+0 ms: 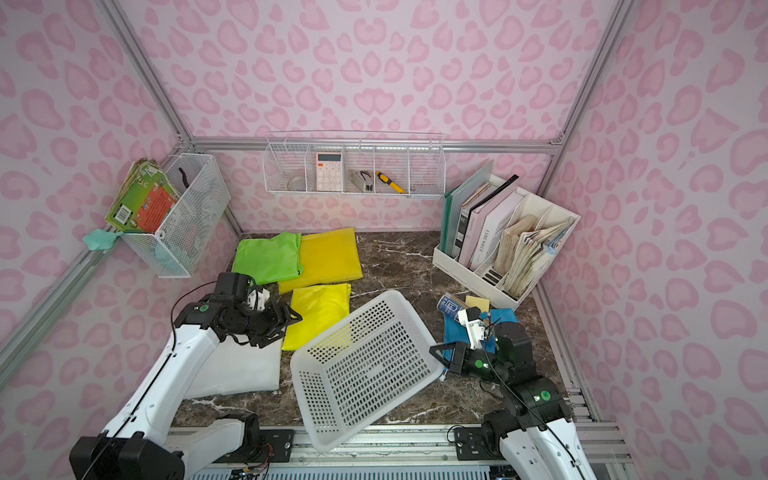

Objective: Put the folded raincoat in the basket
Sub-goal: Place the basket at the center of the board.

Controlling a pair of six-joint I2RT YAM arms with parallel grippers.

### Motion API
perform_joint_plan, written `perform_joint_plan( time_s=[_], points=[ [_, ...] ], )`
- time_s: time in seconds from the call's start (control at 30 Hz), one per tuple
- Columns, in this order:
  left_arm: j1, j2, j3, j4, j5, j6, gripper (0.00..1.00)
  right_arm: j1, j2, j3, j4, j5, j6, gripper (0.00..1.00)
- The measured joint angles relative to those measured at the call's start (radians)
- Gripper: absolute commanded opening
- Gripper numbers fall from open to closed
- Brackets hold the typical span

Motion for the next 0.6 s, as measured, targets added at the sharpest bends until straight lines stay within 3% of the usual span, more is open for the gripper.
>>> perform_joint_plan(
  time_s=[0.23,0.4,0.53,0.57,0.6],
  points=[
    [0.001,-0.060,-0.031,-0.039,-0.048,-0.027,0.75,0.144,-0.022,-0.219,0.230,0.111,0.237,0.00],
    [0.001,-0.079,0.006,-0.057,-0.093,-0.031,0.80,0.308,0.037,-0.269,0.408,0.360,0.369,0.00],
    [0.001,-0.063,0.046,-0.058,-0.118,-0.030,0.81,0.373,0.072,-0.290,0.494,0.552,0.423,0.00],
    [0.001,-0.057,0.051,-0.057,-0.121,-0.030,0.81,0.382,0.076,-0.293,0.503,0.584,0.430,0.05],
    [0.001,-0.050,0.053,-0.057,-0.122,-0.029,0.81,0.393,0.076,-0.296,0.512,0.617,0.442,0.19]
  ],
)
